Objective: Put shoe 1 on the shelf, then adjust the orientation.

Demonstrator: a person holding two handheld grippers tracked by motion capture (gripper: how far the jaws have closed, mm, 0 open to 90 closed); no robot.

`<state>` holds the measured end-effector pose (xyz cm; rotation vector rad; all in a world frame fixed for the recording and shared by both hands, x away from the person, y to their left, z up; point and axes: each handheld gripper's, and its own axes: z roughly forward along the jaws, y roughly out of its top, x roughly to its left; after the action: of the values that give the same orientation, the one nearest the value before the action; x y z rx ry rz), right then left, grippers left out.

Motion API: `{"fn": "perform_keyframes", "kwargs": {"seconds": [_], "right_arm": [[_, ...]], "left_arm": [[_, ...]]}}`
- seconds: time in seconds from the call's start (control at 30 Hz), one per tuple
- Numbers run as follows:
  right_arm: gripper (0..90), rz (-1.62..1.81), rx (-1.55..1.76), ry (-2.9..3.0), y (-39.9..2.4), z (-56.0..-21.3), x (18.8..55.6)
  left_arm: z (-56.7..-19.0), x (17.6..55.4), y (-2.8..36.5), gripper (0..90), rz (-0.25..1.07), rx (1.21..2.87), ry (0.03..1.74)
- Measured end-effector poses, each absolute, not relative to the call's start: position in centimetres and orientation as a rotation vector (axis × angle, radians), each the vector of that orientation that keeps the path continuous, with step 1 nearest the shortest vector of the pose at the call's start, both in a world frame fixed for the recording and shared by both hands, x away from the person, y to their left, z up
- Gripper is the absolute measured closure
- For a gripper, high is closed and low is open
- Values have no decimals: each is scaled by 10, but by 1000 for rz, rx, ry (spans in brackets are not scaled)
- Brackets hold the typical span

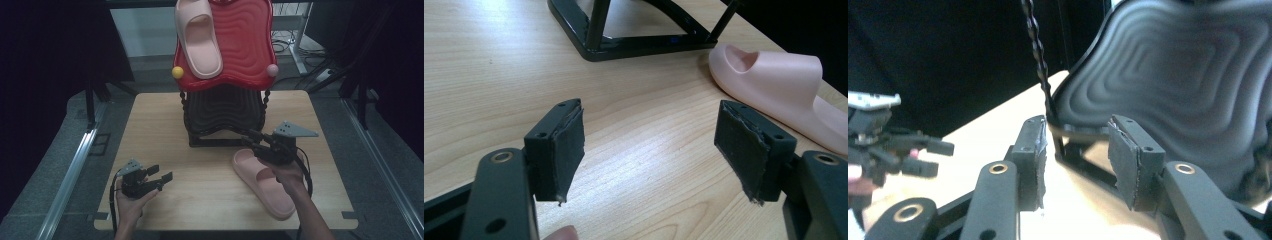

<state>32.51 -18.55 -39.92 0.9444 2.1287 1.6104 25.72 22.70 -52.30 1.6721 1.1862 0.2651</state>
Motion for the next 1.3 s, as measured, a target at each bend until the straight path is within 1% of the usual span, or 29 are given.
{"fn": "perform_keyframes", "kwargs": {"seconds": [0.23, 0.27, 0.3, 0.4, 0.67, 0.87, 1.0, 1.1, 1.3], "right_arm": [[588, 1574, 983, 2160, -210, -435, 309], [588, 1567, 1002, 2164, -219, -445, 304], [588, 1567, 1002, 2164, -219, -445, 304], [591, 1562, 1036, 2158, -234, -460, 295], [688, 1431, 1106, 2154, -279, -483, 275], [816, 1294, 1220, 2171, -316, -506, 272], [883, 1197, 1276, 2188, -330, -523, 270], [896, 1157, 1295, 2216, -335, -533, 267], [897, 1130, 1260, 2277, -331, -536, 261]], "left_arm": [[-524, 257, 219, 280, 258, 1699, 1173], [-524, 257, 218, 280, 258, 1700, 1170], [-523, 257, 218, 280, 258, 1702, 1170], [-523, 256, 216, 280, 259, 1703, 1168], [-524, 257, 209, 276, 254, 1727, 1154], [-525, 256, 206, 276, 252, 1739, 1145], [-526, 257, 204, 276, 249, 1747, 1143], [-527, 257, 203, 276, 247, 1753, 1142], [-528, 257, 200, 276, 240, 1761, 1139]]}}
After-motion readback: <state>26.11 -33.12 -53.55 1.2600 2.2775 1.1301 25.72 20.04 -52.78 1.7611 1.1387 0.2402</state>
